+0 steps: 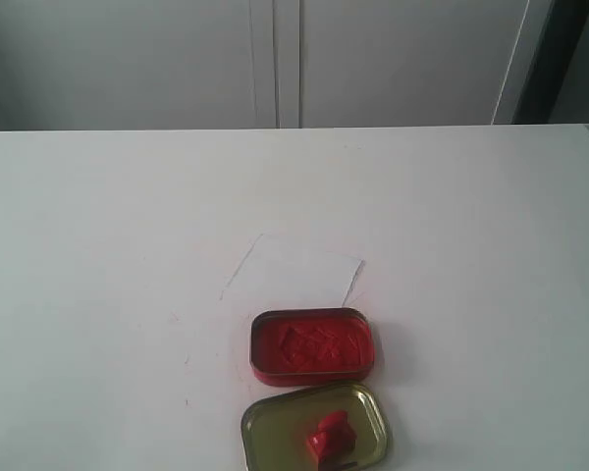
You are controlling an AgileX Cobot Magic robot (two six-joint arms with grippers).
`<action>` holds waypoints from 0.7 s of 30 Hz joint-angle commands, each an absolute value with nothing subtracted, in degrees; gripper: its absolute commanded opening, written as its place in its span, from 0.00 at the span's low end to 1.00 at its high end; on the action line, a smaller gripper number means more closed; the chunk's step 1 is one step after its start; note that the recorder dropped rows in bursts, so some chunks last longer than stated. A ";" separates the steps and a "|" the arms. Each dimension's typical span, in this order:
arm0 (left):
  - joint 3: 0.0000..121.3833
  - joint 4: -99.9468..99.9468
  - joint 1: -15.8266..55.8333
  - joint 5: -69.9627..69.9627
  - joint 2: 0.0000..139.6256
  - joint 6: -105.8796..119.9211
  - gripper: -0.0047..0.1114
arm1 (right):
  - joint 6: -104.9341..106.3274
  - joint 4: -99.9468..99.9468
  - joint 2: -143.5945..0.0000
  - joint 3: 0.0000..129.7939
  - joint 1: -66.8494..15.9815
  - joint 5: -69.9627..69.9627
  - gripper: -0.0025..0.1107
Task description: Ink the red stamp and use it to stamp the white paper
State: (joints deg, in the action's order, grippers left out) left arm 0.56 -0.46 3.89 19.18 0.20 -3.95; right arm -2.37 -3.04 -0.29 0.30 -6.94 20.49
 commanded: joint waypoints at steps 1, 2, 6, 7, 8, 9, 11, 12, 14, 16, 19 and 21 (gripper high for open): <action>0.00 -0.47 3.85 20.11 0.00 -4.06 0.04 | -2.37 -3.06 0.00 0.00 -6.71 19.52 0.02; 0.00 -0.47 3.85 20.11 0.00 -4.06 0.04 | -2.37 -3.06 0.00 0.00 -6.71 19.20 0.02; 0.00 -0.47 3.85 20.11 0.00 -4.06 0.04 | -2.37 -3.06 0.00 0.00 -6.71 16.16 0.02; 0.00 -0.47 3.85 20.11 0.00 -4.06 0.04 | -2.37 -3.06 0.00 0.00 -6.71 15.00 0.02; 0.00 -0.47 3.85 20.11 0.00 -4.06 0.04 | -2.37 -3.06 0.00 0.00 -6.71 13.08 0.02; 0.00 -0.47 3.85 20.11 0.00 -4.06 0.04 | -2.37 -3.06 0.00 0.00 -6.71 11.54 0.02; 0.00 -0.47 3.85 20.11 0.00 -4.06 0.04 | -2.37 -3.06 0.00 0.00 -6.71 7.78 0.02; 0.00 -0.47 3.85 20.11 0.00 -4.06 0.04 | -2.37 -3.06 0.00 0.00 -6.71 5.82 0.02; 0.00 -0.47 3.85 20.11 0.00 -4.06 0.04 | -2.37 -3.06 0.00 0.00 -6.71 2.19 0.02; 0.00 -0.47 3.85 20.11 0.00 -4.06 0.04 | -2.37 -3.06 0.00 0.00 -6.71 -0.69 0.02; 0.00 -0.47 3.85 20.11 0.00 -4.06 0.04 | -2.37 -3.06 0.00 0.00 -6.71 -4.08 0.02; 0.00 -0.47 3.85 20.11 0.00 -4.06 0.04 | -2.37 -3.06 0.00 0.00 -6.71 -5.33 0.02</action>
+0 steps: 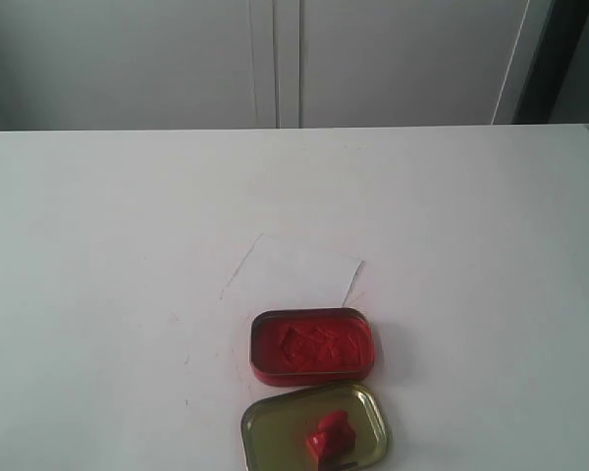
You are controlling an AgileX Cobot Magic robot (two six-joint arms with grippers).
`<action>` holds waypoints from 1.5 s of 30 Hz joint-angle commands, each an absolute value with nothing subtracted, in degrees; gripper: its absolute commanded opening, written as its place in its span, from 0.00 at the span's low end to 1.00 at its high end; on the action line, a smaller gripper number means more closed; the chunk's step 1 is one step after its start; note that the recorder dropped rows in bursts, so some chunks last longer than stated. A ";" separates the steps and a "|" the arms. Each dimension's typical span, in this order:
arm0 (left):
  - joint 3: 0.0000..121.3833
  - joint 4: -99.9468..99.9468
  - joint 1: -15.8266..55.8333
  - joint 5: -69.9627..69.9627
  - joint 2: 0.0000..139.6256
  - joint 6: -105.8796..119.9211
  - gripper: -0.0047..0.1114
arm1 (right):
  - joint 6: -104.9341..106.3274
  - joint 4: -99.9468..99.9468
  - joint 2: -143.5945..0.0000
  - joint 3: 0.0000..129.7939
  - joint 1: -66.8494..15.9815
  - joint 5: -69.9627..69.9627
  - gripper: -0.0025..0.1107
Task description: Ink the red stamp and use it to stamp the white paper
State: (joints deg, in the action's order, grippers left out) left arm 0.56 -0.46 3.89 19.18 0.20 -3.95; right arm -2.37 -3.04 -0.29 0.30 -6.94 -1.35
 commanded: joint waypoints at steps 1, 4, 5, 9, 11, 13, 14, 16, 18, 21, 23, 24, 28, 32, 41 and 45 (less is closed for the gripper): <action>0.00 -0.47 3.85 20.11 0.00 -4.06 0.04 | -2.37 -3.06 0.00 0.00 -6.71 -5.49 0.02; 0.00 -0.47 3.85 20.11 0.00 -4.06 0.04 | -2.37 -3.06 0.00 0.00 -6.71 -5.62 0.02; 0.00 -0.47 3.85 20.11 0.00 -4.06 0.04 | -2.37 -3.06 0.00 0.00 -6.71 -5.74 0.02; 0.00 -0.47 3.85 20.11 0.00 -4.06 0.04 | -2.37 -3.06 0.00 0.00 -6.71 -5.74 0.02; 0.00 -0.47 3.85 20.11 0.00 -4.06 0.04 | -2.37 -3.06 0.00 0.00 -6.71 -5.96 0.02; 0.00 -0.47 3.85 20.11 0.00 -4.06 0.04 | -2.37 -3.06 0.00 0.00 -6.71 -6.11 0.02; 0.00 -0.47 3.85 20.11 0.00 -4.06 0.04 | -2.37 -3.06 0.00 0.00 -6.71 -6.11 0.02; 0.00 -0.47 3.85 20.11 0.00 -4.06 0.04 | -2.37 -3.06 0.00 0.00 -6.71 -6.11 0.02; 0.00 -0.47 3.85 20.11 0.00 -4.06 0.04 | -2.37 -3.06 0.00 0.00 -6.71 -6.11 0.02; 0.00 -0.47 3.85 20.11 0.00 -4.06 0.04 | -2.37 -3.06 0.00 0.00 -6.71 -6.11 0.02; 0.00 -0.47 3.85 20.11 0.00 -4.06 0.04 | -2.37 -3.06 0.00 0.00 -6.71 -6.11 0.02; 0.00 -0.47 3.85 20.11 0.00 -4.06 0.04 | -2.37 -3.06 0.00 0.00 -6.71 -6.08 0.02; 0.00 -0.47 3.85 20.11 0.00 -4.06 0.04 | -2.37 -3.06 0.00 0.00 -6.71 -5.84 0.02; 0.00 -0.47 3.85 20.11 0.00 -4.06 0.04 | -2.37 -3.06 0.00 0.76 -6.71 -3.59 0.02; 0.00 -0.47 3.85 20.11 0.00 -4.06 0.04 | -2.85 -3.06 0.00 6.20 -6.71 0.35 0.02; 0.00 -0.47 3.85 20.11 0.00 -4.06 0.04 | -2.85 -3.06 0.00 8.47 -6.71 3.63 0.02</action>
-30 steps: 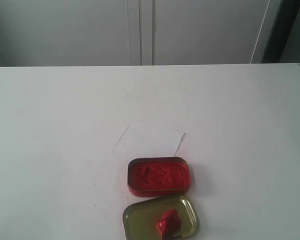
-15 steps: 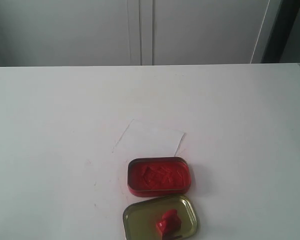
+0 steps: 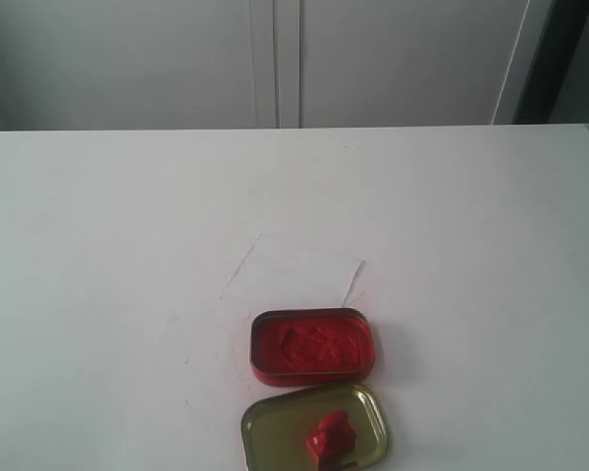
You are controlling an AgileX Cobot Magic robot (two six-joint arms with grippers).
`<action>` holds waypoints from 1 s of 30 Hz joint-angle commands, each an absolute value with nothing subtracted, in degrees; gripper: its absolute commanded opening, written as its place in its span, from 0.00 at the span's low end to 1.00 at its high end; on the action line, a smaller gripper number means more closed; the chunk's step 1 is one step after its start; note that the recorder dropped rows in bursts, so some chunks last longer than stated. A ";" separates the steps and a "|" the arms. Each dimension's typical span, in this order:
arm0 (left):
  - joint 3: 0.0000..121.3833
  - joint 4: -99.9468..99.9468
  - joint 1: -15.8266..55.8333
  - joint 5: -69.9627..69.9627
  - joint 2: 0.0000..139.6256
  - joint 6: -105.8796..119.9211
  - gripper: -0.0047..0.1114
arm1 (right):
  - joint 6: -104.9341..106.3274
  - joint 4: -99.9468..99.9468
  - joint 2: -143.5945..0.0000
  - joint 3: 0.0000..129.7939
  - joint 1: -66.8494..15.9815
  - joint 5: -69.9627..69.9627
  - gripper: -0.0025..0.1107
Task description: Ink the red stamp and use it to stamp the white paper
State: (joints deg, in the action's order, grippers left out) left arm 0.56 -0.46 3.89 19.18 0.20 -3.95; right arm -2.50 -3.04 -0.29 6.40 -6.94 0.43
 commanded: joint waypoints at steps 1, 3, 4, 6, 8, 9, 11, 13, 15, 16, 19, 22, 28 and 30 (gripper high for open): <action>0.00 -0.47 3.85 20.11 0.00 -4.06 0.04 | -2.85 -3.06 0.00 8.89 -6.71 4.38 0.02; 0.00 -0.47 3.85 20.11 0.00 -4.06 0.04 | -2.85 -3.06 0.00 9.44 -6.71 5.16 0.02; 0.00 -0.47 3.85 20.11 0.00 -4.06 0.04 | -2.85 -3.06 0.00 9.57 -6.71 5.29 0.02; 0.00 -0.47 3.85 20.11 0.00 -4.06 0.04 | -2.85 -3.06 0.00 10.25 -6.71 6.23 0.02; 0.00 -0.47 3.85 20.11 0.00 -4.06 0.04 | -2.85 -3.06 0.00 11.05 -6.71 7.84 0.02; 0.00 -0.47 3.85 20.11 0.00 -4.06 0.04 | -2.85 -3.06 0.00 11.58 -6.71 9.31 0.02; 0.00 -0.47 3.85 20.11 0.00 -4.06 0.04 | -2.85 -3.06 0.00 12.61 -6.71 11.37 0.02; 0.00 -0.47 3.85 20.11 0.00 -4.06 0.04 | -2.85 -2.98 0.00 13.49 -6.71 13.04 0.02; 0.00 -0.47 3.85 20.11 0.00 -4.06 0.04 | -2.85 -2.98 -0.09 14.36 -6.71 13.79 0.02; 0.00 -0.47 3.85 20.11 0.00 -4.06 0.04 | -2.85 -2.98 -0.61 14.71 -6.71 13.77 0.02; 0.00 -0.47 3.85 20.11 0.00 -4.06 0.04 | -2.85 -2.98 -2.83 15.96 -6.71 14.44 0.02; 0.00 -0.47 3.85 20.11 0.00 -4.06 0.04 | -2.85 -2.98 -5.42 17.65 -6.71 15.80 0.02; 0.00 -0.47 3.85 20.11 0.00 -4.06 0.04 | -2.85 -2.98 -11.22 20.82 -6.71 17.97 0.02; 0.00 -0.47 3.85 20.11 0.00 -4.06 0.04 | -2.85 -2.98 -13.11 21.83 -6.71 18.91 0.02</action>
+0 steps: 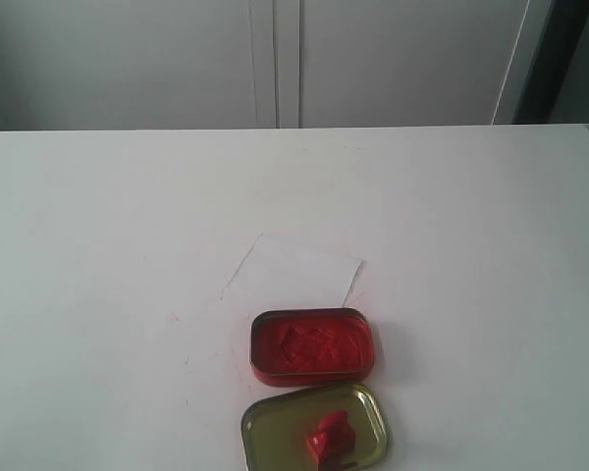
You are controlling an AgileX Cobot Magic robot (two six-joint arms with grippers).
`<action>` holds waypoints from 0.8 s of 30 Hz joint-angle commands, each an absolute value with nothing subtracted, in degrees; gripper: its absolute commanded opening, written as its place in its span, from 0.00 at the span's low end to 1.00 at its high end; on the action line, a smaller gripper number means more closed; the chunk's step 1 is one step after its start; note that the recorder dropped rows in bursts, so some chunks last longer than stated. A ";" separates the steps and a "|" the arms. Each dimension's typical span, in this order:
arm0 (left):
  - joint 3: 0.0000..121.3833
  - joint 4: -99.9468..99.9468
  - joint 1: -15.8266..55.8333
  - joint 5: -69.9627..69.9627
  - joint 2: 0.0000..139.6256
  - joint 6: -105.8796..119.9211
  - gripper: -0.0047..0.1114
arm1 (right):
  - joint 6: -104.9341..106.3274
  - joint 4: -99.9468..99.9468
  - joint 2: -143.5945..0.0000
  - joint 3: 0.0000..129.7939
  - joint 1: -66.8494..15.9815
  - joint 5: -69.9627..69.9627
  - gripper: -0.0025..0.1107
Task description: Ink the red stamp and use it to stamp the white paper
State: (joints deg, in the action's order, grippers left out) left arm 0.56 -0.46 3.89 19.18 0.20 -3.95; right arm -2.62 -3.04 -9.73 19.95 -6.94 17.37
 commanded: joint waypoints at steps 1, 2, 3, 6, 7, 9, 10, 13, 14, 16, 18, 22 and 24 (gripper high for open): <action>0.00 -0.47 3.85 20.11 0.00 -4.06 0.04 | -2.85 -2.98 -14.16 22.41 -6.71 19.61 0.02; 0.00 -0.47 3.85 20.11 0.00 -4.06 0.04 | -2.85 -2.98 -14.98 22.99 -6.71 20.09 0.02; 0.00 -0.47 3.85 20.11 0.00 -4.06 0.04 | -2.85 -2.98 -15.95 23.55 -6.71 20.47 0.02; 0.00 -0.47 3.85 20.11 0.00 -4.06 0.04 | -2.85 -2.98 -18.30 24.67 -6.71 20.57 0.02; 0.00 -0.47 3.85 20.11 0.00 -4.06 0.04 | -2.85 -2.98 -19.05 25.07 -6.71 20.57 0.02; 0.00 -0.47 3.85 20.11 0.00 -4.06 0.04 | -2.85 -2.98 -20.41 25.47 -6.71 20.57 0.02; 0.00 -0.47 3.85 20.11 0.00 -4.06 0.04 | -2.85 -2.98 -21.07 25.63 -6.71 20.57 0.02; 0.00 -0.47 3.85 20.11 0.00 -4.06 0.04 | -2.85 -2.98 -24.25 27.04 -6.71 22.55 0.02; 0.00 -0.47 3.85 20.11 0.00 -4.06 0.04 | -2.85 -2.98 -24.95 27.52 -6.71 23.32 0.02; 0.00 -0.47 3.85 20.11 0.00 -4.06 0.04 | -2.85 -2.98 -26.34 28.08 -6.71 24.14 0.02; 0.00 -0.47 3.85 20.11 0.00 -4.06 0.04 | -2.85 -2.98 -28.07 29.16 -6.71 24.81 0.02; 0.00 -0.47 3.85 20.11 0.00 -4.06 0.04 | -2.85 -2.98 -32.17 31.78 -6.71 27.57 0.02; 0.00 -0.47 3.85 20.11 0.00 -4.06 0.04 | -2.85 -2.98 -34.88 34.00 -6.71 30.78 0.02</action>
State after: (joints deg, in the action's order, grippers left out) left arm 0.56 -0.46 3.89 19.18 0.20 -3.95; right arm -2.62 -2.91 -32.74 32.14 -6.94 28.57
